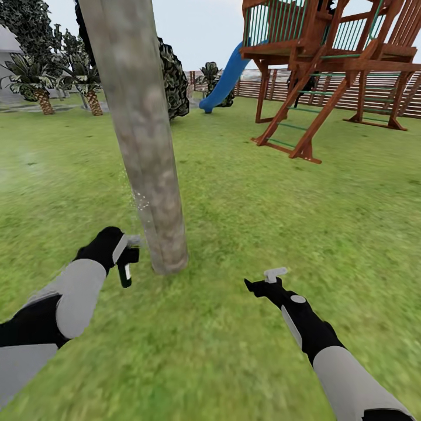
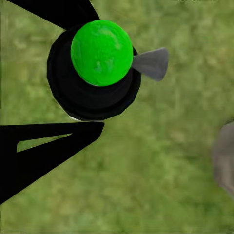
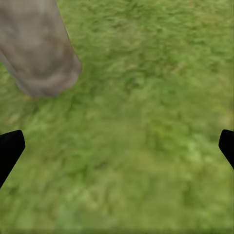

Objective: In the garden, pick up the pesticide atomizer on the floor and spray pesticide onto both trees until each tree trunk is fully covered.

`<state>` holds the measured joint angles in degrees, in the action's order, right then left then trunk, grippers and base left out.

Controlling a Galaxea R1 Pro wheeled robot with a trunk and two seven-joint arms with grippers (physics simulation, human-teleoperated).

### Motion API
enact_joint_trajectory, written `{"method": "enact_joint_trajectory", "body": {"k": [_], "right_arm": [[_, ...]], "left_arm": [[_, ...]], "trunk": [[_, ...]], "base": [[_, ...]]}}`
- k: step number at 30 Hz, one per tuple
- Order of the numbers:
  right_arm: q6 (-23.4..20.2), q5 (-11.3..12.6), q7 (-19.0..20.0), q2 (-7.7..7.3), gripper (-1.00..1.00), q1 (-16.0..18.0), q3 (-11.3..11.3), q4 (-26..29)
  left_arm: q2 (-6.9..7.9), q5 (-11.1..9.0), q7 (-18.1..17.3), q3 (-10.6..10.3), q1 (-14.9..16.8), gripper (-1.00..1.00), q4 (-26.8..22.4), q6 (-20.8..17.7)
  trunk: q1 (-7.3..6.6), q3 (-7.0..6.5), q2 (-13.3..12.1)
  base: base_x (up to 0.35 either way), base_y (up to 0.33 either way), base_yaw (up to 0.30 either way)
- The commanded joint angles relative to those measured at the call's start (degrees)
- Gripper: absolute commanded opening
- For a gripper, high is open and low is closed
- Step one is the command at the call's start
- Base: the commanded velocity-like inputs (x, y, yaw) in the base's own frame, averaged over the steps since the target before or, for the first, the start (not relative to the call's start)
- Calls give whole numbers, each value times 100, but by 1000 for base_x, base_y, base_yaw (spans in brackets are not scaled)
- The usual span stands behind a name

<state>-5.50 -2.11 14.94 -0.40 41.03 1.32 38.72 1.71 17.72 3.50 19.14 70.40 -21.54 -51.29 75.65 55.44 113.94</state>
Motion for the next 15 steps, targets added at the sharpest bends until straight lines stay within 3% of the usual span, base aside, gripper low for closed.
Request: {"method": "enact_joint_trajectory", "body": {"k": [1, 3, 4, 6, 9, 15], "right_arm": [[-30, -21, 9, -4, 100, 1, 14, 12], [-30, -18, 9, -4, 100, 1, 17, 20], [-30, -14, 9, -4, 100, 1, 17, 25], [-30, -10, 9, -6, 100, 1, 12, 56], [-30, -9, 9, -4, 100, 1, 9, 67], [-30, -9, 9, -4, 100, 1, 5, 75]], "left_arm": [[-15, 15, 23, 48, -186, -100, 24, 323], [-39, 13, -16, 54, -436, -100, 59, 521], [-126, 16, -37, 54, -531, -100, 61, 547], [-206, 20, -41, 47, -579, -100, 27, 553], [-215, 21, -16, 52, -589, -100, 32, 551], [-221, 14, 3, 55, -707, -100, 57, 549]], "trunk": [[-1, 4, 2], [-1, 4, 2], [-1, 4, 2], [-1, 4, 2], [-1, 4, 2], [-1, 4, 2]], "base": [[0, 0, 0], [0, 0, 0], [0, 0, 0], [15, 0, 0], [228, -32, 7], [167, -211, 217]]}}
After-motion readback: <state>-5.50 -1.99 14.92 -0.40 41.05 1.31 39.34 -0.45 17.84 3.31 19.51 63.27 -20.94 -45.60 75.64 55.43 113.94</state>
